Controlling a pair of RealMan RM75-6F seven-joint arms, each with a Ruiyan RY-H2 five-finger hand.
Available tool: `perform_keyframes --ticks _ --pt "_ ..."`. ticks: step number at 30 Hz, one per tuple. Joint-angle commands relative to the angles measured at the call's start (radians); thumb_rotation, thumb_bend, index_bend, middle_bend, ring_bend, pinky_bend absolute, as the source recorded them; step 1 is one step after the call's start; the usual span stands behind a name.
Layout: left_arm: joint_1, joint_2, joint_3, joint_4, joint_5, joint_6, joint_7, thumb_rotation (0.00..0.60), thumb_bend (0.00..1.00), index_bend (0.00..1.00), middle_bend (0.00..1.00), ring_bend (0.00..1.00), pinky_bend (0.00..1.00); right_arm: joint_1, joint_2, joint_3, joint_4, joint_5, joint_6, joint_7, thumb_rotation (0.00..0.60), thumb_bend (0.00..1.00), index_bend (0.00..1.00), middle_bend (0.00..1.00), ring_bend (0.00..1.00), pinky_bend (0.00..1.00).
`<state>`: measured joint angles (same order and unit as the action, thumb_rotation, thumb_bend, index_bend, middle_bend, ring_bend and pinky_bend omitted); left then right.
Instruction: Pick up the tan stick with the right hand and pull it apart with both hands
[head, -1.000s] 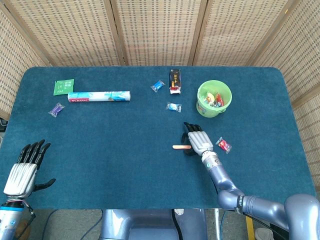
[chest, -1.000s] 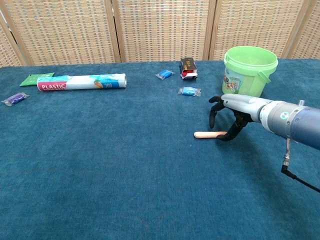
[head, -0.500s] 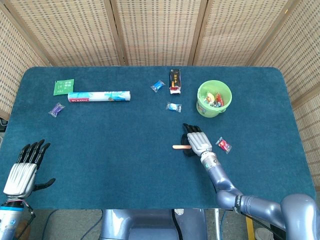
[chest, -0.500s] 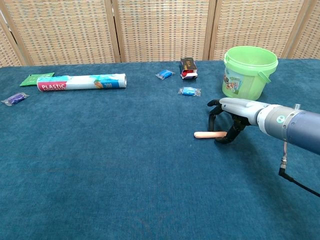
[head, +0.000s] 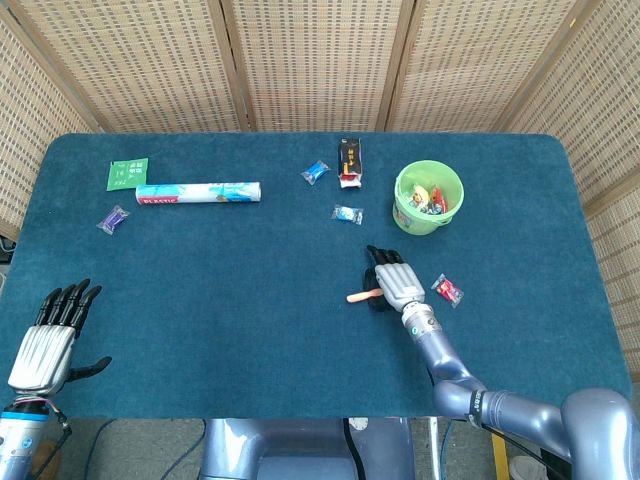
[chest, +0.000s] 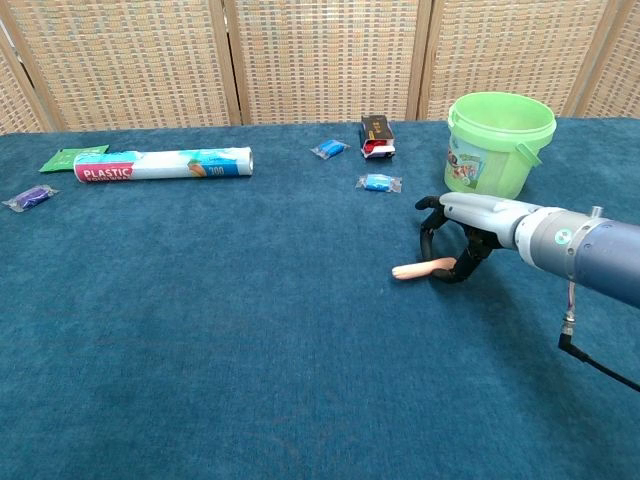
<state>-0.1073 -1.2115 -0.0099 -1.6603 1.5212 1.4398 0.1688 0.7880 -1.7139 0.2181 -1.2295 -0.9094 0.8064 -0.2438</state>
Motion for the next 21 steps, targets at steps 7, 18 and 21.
perform_keyframes --ticks 7,18,21 --pt "-0.021 0.001 -0.012 0.006 -0.009 -0.023 0.004 0.6 0.0 0.0 0.0 0.0 0.0 -0.003 0.065 0.049 -0.13 0.025 -0.015 0.052 0.6 0.54 0.66 0.08 0.0 0.0" --pt "-0.161 0.059 -0.087 -0.008 0.128 -0.057 0.081 0.6 0.0 0.0 0.0 0.0 0.0 0.121 0.158 0.206 -0.326 0.315 -0.106 0.092 0.6 0.54 0.66 0.09 0.0 0.0" --pt "-0.219 0.066 -0.107 -0.011 0.166 -0.09 0.019 0.6 0.0 0.03 0.0 0.0 0.0 0.167 0.16 0.242 -0.336 0.405 -0.122 0.11 0.6 0.54 0.67 0.09 0.0 0.0"
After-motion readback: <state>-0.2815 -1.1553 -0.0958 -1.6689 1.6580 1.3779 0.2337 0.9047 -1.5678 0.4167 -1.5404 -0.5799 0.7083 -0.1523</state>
